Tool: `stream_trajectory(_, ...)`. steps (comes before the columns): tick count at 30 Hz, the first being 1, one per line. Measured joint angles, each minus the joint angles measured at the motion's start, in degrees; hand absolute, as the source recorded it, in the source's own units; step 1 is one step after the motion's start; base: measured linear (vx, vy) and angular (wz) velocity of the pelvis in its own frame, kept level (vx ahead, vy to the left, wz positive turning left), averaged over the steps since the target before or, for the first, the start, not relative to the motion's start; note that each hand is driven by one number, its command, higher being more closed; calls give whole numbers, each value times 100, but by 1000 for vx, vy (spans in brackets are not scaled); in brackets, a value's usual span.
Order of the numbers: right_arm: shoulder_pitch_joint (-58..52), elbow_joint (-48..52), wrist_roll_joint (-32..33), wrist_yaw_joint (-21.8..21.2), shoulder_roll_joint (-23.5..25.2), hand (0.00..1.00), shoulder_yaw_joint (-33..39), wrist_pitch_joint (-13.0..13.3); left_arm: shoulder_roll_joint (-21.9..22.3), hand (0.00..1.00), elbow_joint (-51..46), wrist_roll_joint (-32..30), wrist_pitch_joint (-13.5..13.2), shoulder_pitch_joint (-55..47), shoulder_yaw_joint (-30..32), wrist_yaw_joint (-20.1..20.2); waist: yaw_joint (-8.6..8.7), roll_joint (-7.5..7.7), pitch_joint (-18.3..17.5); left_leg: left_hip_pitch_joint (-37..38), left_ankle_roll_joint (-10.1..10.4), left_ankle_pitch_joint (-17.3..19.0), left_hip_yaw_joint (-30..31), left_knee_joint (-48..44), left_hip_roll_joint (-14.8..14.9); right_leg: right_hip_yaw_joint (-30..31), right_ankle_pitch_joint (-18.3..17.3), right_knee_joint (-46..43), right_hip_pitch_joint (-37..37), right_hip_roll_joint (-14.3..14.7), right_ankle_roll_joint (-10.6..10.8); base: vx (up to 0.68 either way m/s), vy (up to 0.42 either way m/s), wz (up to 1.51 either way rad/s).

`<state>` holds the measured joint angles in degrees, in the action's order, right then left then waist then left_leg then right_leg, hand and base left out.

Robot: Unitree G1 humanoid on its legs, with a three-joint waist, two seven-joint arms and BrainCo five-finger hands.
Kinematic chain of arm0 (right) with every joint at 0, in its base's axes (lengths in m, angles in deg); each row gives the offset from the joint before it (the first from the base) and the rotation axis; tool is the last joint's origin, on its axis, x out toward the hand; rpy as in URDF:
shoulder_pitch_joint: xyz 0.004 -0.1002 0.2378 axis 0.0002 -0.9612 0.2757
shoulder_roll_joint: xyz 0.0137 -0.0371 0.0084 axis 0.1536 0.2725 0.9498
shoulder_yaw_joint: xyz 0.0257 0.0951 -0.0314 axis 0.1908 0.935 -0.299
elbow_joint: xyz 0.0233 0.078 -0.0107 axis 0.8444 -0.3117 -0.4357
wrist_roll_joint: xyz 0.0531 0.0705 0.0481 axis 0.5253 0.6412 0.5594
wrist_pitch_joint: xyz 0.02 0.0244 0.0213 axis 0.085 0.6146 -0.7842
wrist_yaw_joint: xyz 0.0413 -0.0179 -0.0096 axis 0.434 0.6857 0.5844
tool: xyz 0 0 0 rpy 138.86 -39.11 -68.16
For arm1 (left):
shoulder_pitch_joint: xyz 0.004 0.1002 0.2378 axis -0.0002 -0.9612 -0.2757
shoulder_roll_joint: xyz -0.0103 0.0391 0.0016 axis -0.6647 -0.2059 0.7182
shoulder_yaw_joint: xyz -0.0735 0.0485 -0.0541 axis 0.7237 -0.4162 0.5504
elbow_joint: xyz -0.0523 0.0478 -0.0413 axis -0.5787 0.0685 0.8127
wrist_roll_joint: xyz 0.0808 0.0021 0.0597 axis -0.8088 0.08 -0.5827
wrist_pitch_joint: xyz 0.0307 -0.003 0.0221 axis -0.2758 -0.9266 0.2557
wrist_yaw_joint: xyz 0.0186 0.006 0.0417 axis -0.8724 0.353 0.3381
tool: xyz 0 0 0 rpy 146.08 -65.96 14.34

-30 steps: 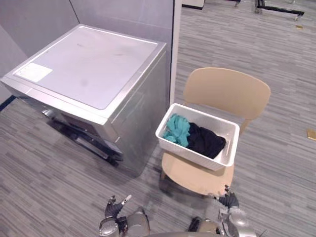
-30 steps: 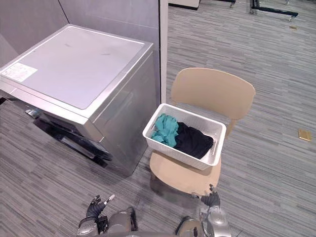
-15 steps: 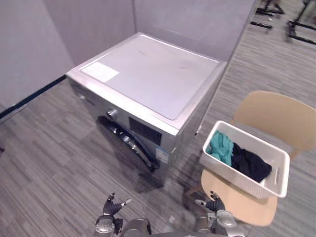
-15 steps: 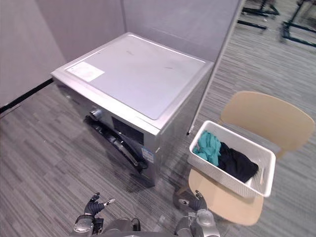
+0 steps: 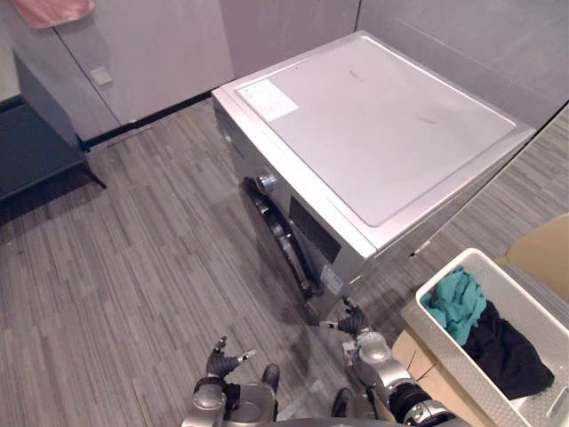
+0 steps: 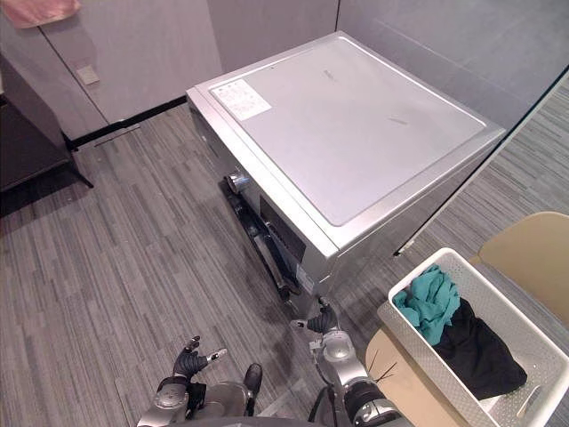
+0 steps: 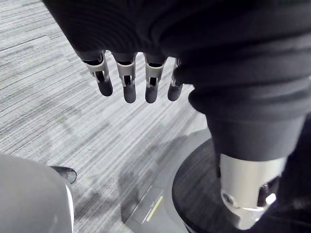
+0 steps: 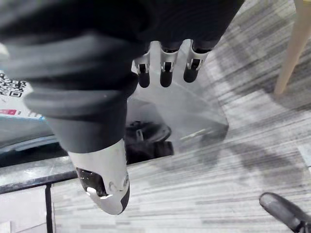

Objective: Pick up the laundry basket with both hands and put the clothes into the washing machine.

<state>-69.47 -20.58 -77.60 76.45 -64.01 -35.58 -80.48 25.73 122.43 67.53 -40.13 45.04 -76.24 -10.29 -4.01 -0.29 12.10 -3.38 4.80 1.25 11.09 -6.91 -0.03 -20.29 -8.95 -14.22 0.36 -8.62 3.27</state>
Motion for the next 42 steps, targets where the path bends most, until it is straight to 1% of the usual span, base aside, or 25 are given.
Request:
stream_trajectory(3,163,90,-34,59,19,0,-21,25,2,0,-6,1,-8,-3,-43,-54,-10,-43,5,4,-17,-93,216,177,59,-191,31,40,39,68,-22,-140,-35,36)
stream_trajectory(4,267,331,-77,84,34,0,13,44,6,0,-15,1,-12,-3,-44,-59,-20,-68,12,9,-9,-188,296,297,68,-267,37,42,35,71,-27,-153,-21,42)
stream_trajectory(5,325,514,-117,126,34,0,54,67,11,0,-18,5,-13,-2,-43,-65,-25,-101,22,6,5,-201,310,344,75,-304,46,39,34,76,-36,-163,-9,31)
stream_trajectory(6,423,758,-191,216,36,0,188,139,25,0,-20,7,-22,-2,-42,-75,-43,-162,36,6,51,-240,314,420,94,-322,62,42,22,86,-27,-175,-2,19)
stream_trajectory(7,522,984,-224,333,69,0,330,251,53,0,-24,7,-29,5,-41,-83,-111,-252,38,-22,55,-243,310,496,110,-324,57,42,10,89,-5,-182,0,13)
stream_trajectory(10,618,1117,-234,457,72,0,502,287,101,0,-28,6,-31,-2,-33,-112,-161,-396,16,-42,55,-240,324,634,104,-320,21,45,-23,84,-9,-119,0,21)
stream_trajectory(12,652,1095,-234,462,71,0,498,259,101,0,-32,8,-31,1,-18,-150,-163,-418,13,-108,56,-240,335,696,106,-314,21,33,-148,85,-9,-6,-17,20)
stream_trajectory(14,646,1036,-237,438,77,0,488,165,100,0,-27,8,-18,19,20,-169,-169,-415,15,-196,113,-281,332,687,115,-311,25,12,-237,88,-11,9,-9,5)
stream_trajectory(16,613,973,-237,422,102,0,460,13,99,0,-16,4,-2,27,88,-171,-173,-408,18,-190,92,-448,301,663,122,-285,47,-30,-243,87,22,63,-13,-10)
stream_trajectory(19,582,975,-250,434,154,0,472,-1,83,0,-15,0,14,47,89,-170,-174,-335,31,-188,53,-523,234,643,110,-223,50,-47,-260,73,9,100,-14,-9)
stream_trajectory(21,582,986,-259,555,191,0,513,0,91,0,-16,8,30,58,80,-170,-184,-302,30,-187,33,-539,162,627,104,-188,49,-53,-262,63,10,101,-17,-8)
stream_trajectory(24,595,1123,-258,667,259,0,648,0,89,0,-19,11,30,121,79,-174,-271,-295,37,-223,33,-539,143,610,87,-184,44,-52,-288,52,18,89,-24,-1)
stream_trajectory(25,666,1142,-255,713,290,0,706,0,90,0,-24,14,23,168,79,-178,-327,-284,42,-308,33,-538,175,554,76,-198,13,-98,-351,43,6,36,-24,11)
stream_trajectory(26,762,1141,-255,724,298,0,736,0,86,0,-26,18,20,206,79,-180,-328,-276,60,-392,34,-538,214,502,57,-224,-16,-164,-414,25,-10,12,-27,26)
stream_trajectory(27,1040,1136,-246,738,285,0,761,0,77,0,-84,24,16,274,78,-180,-325,-265,167,-544,34,-538,310,379,15,-304,-72,-325,-541,-27,-32,-48,-14,33)
stream_trajectory(29,1587,1071,-179,787,275,0,847,1,72,0,-144,73,-15,384,78,-180,-413,-261,388,-714,34,-537,365,257,-6,-335,-158,-560,-717,-69,-56,-89,-15,24)
stream_trajectory(31,2321,885,43,802,177,0,865,39,24,0,-168,86,-19,495,80,-180,-601,-230,610,-879,41,-540,466,234,-18,-434,-265,-811,-933,-138,-120,-146,-35,23)
stream_trajectory(32,2517,825,98,807,159,0,865,39,-5,0,-209,111,-22,495,81,-178,-645,-211,662,-937,58,-553,504,235,-23,-479,-290,-868,-986,-151,-119,-124,-33,36)
stream_trajectory(33,2703,746,160,946,172,0,946,35,-50,0,-270,197,-39,480,107,-182,-668,-181,722,-1020,85,-573,603,235,-23,-561,-300,-890,-1033,-150,-130,-104,-33,36)
stream_trajectory(35,2888,674,229,942,110,0,960,46,-148,0,-267,197,-39,527,155,-181,-760,-104,795,-1170,125,-590,701,248,-18,-668,-345,-969,-1167,-157,-143,-95,-40,28)
stream_trajectory(37,3082,682,457,975,78,0,979,97,-151,0,-270,197,-40,606,160,-182,-850,-105,814,-1414,169,-617,886,236,-34,-898,-404,-1033,-1300,-180,-137,-75,-55,39)
stream_trajectory(38,3186,682,590,994,78,0,989,96,-134,0,-269,197,-40,649,160,-182,-935,-106,818,-1503,180,-625,978,243,-41,-1035,-448,-1077,-1344,-206,-147,-33,-58,47)
stream_trajectory(39,3230,682,662,1024,82,0,997,96,-120,0,-275,198,-40,668,162,-184,-977,-106,818,-1552,183,-626,1020,240,-48,-1115,-478,-1111,-1366,-231,-150,-14,-59,50)
stream_trajectory(40,3316,682,736,1054,112,0,997,96,-112,0,-305,198,-41,682,161,-186,-1005,-108,819,-1630,185,-626,1096,240,-69,-1258,-548,-1183,-1395,-279,-139,5,-103,57)
stream_trajectory(42,3473,685,895,1077,212,0,997,98,-95,0,-382,198,-41,715,163,-189,-1131,-109,819,-1758,207,-640,1202,245,-92,-1530,-693,-1325,-1432,-373,-134,23,-124,65)
